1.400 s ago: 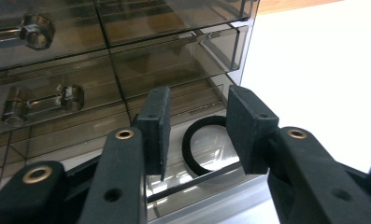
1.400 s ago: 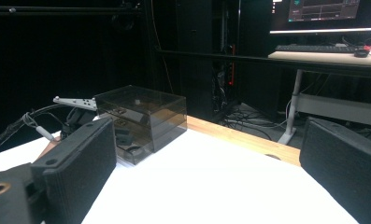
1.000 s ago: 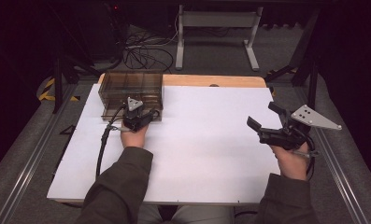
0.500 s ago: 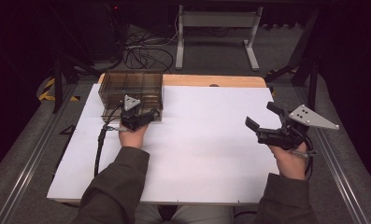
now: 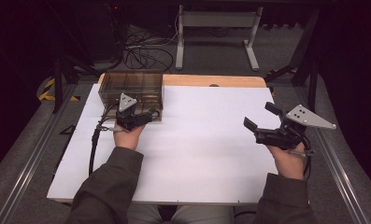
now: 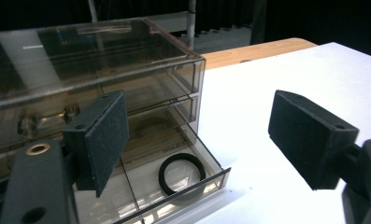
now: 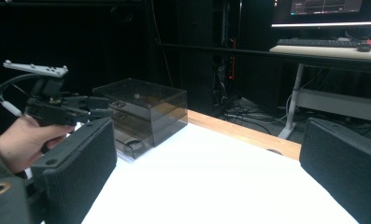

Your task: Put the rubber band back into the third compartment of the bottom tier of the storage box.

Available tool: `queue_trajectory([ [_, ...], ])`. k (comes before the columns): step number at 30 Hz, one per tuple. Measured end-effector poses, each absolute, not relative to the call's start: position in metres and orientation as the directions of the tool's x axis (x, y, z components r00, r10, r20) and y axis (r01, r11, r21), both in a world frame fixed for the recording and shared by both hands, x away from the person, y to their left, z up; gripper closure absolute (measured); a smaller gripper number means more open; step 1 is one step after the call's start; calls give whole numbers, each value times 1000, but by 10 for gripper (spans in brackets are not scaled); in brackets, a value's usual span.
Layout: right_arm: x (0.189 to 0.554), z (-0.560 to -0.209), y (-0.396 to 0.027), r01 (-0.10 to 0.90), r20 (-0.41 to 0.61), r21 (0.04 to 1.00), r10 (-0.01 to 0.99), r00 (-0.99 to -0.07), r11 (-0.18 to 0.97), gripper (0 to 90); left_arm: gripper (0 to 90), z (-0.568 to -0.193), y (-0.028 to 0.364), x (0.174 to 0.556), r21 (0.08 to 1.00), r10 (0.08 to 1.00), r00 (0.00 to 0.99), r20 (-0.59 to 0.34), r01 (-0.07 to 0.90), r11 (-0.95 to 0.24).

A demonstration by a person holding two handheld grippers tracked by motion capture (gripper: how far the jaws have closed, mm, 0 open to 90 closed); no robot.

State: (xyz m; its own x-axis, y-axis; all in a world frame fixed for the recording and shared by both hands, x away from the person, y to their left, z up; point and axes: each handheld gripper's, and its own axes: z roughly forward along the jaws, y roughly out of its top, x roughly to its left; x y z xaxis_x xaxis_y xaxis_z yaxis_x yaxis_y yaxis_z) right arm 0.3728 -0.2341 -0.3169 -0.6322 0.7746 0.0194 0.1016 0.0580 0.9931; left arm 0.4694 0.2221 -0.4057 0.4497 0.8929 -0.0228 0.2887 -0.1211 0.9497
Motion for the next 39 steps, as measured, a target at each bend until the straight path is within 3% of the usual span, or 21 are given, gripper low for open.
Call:
queue_trajectory([
  [17,374,-319,-229,92,3,993,779,-627,70,45,102,-371,237,431,973,864,504,-11,204,-107],
  [39,376,-322,-225,99,-2,992,780,-625,82,45,59,-346,252,382,983,822,567,56,110,-143],
])
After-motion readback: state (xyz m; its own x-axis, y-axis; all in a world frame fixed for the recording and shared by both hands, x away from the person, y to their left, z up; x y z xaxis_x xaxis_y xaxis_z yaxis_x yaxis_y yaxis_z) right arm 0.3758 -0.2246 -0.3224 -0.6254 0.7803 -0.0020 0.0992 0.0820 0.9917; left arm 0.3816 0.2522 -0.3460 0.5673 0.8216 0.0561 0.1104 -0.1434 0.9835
